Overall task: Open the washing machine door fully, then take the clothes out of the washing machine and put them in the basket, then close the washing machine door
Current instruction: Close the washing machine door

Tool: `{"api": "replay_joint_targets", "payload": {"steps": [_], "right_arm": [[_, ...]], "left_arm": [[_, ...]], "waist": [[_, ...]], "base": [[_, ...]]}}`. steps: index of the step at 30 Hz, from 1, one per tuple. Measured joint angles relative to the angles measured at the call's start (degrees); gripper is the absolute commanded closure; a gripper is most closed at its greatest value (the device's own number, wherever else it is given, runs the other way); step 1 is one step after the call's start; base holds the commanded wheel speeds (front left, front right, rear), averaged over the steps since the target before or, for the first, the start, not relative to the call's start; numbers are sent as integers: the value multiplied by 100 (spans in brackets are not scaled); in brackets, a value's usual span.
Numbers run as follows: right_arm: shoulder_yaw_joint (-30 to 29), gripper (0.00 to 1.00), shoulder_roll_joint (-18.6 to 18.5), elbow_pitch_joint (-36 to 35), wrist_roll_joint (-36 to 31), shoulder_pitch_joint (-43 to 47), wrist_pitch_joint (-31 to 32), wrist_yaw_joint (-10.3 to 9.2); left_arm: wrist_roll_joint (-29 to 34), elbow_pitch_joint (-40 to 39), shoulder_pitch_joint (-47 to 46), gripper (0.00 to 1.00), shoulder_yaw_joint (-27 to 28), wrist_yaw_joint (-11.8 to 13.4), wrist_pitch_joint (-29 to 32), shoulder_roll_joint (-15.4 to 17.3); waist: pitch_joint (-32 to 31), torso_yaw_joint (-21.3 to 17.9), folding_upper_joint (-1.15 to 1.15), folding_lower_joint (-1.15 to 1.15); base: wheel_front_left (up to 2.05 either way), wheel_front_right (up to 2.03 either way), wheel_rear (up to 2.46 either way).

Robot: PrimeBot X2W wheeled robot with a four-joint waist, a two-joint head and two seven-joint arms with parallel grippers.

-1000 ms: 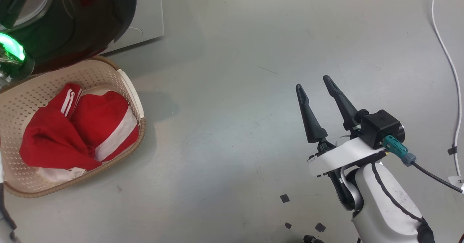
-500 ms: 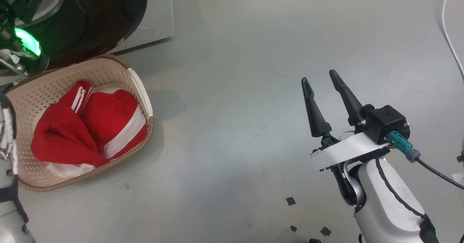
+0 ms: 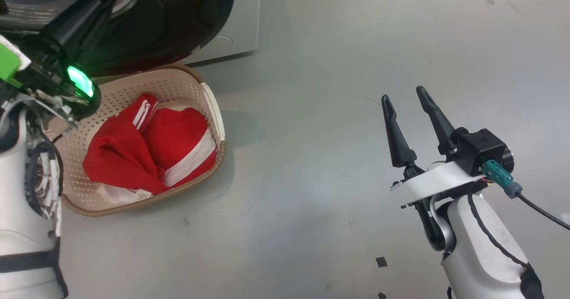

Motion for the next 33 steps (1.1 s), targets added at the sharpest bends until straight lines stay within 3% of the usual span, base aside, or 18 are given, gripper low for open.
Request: {"api": "replay_joint_targets", "payload": {"steps": [1, 2, 3, 16, 24, 33], "right_arm": [[-13, 0, -3, 14, -7, 1, 0, 1], [-25, 0, -15, 30, -26, 1, 0, 1], [-33, 0, -32, 46, -45, 3, 0, 1], [-176, 0, -116, 221, -201, 186, 0, 4], [-171, 0, -99, 319, -236, 309, 0, 32], [-188, 0, -92, 477, -235, 631, 0, 62]], "left_arm": [[-1, 3, 75, 31, -2, -41, 0, -37], [-2, 5, 151, 4, -4, -74, 0, -75], [-3, 10, 230, 0, -3, -103, -1, -101], [277, -320, 1412, 0, -76, -245, -221, -294], [829, -1045, 2160, 0, 165, -245, -747, -444], [936, -1378, 3201, 0, 439, -245, -1377, -625]], "waist": [[-24, 51, 0, 0], [-50, 104, 0, 0], [-79, 158, 0, 0], [-559, 783, 0, 0], [-928, 1031, 0, 0], [-1348, 1216, 0, 0]], "base": [[0, 0, 0], [0, 0, 0], [0, 0, 0], [0, 0, 0], [0, 0, 0], [0, 0, 0]]}}
